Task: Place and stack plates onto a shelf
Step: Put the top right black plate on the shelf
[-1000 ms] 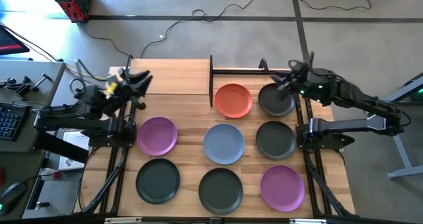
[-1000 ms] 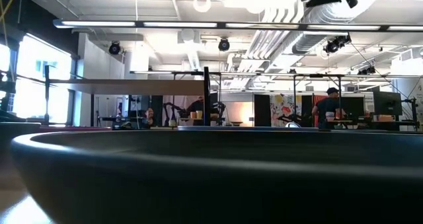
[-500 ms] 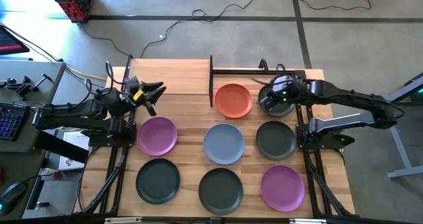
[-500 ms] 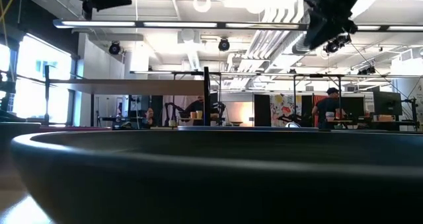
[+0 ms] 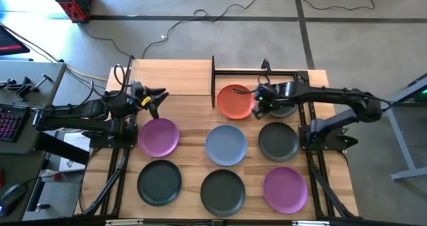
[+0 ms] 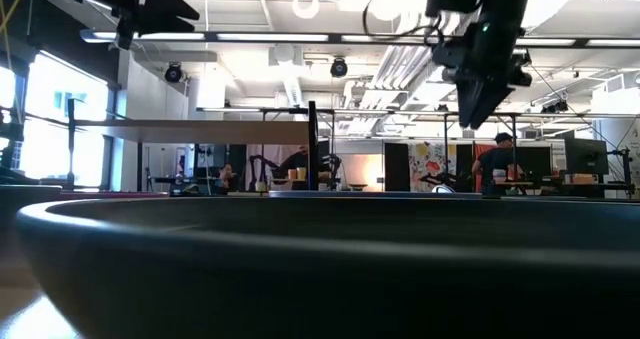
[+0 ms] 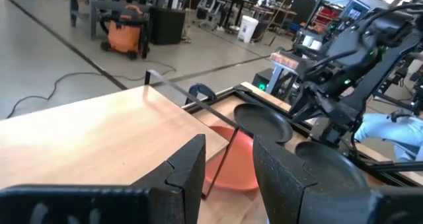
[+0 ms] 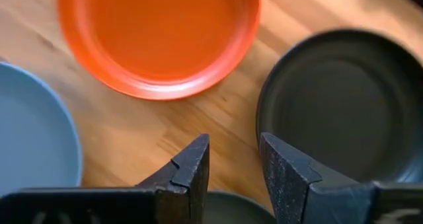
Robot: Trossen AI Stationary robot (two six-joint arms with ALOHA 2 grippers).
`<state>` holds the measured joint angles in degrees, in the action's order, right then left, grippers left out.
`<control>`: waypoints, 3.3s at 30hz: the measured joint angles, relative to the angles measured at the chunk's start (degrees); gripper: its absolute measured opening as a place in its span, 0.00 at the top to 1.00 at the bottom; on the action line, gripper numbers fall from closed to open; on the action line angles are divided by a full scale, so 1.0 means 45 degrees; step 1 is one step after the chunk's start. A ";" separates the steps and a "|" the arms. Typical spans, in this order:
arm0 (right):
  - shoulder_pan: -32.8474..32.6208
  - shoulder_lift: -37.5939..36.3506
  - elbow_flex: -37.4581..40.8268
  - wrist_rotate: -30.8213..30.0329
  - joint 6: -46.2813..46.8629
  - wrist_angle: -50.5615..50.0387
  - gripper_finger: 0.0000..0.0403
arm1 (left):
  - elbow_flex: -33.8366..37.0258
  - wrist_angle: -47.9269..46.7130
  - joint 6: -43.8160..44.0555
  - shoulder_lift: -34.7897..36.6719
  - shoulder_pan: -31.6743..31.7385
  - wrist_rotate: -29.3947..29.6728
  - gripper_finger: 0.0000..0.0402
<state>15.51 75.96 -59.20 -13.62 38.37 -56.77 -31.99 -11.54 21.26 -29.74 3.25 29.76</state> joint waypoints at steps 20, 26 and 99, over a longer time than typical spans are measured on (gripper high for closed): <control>0.1113 0.3431 0.0004 0.0098 -0.0847 -0.0083 0.71 | 0.0000 -0.0133 0.0053 0.0000 0.0000 0.0000 0.71; 0.1140 0.4064 0.0005 0.0189 -0.0970 -0.0049 0.71 | 0.0001 -0.0142 0.0053 0.0000 0.0000 0.0000 0.71; 0.0396 0.5856 0.0014 -0.0594 -0.0186 -0.0682 1.00 | 0.0010 -0.0157 0.0019 -0.0005 -0.0001 0.0000 0.71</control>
<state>17.29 102.31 -59.13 -16.29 37.53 -59.84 -31.94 -12.25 21.35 -29.76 3.24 29.76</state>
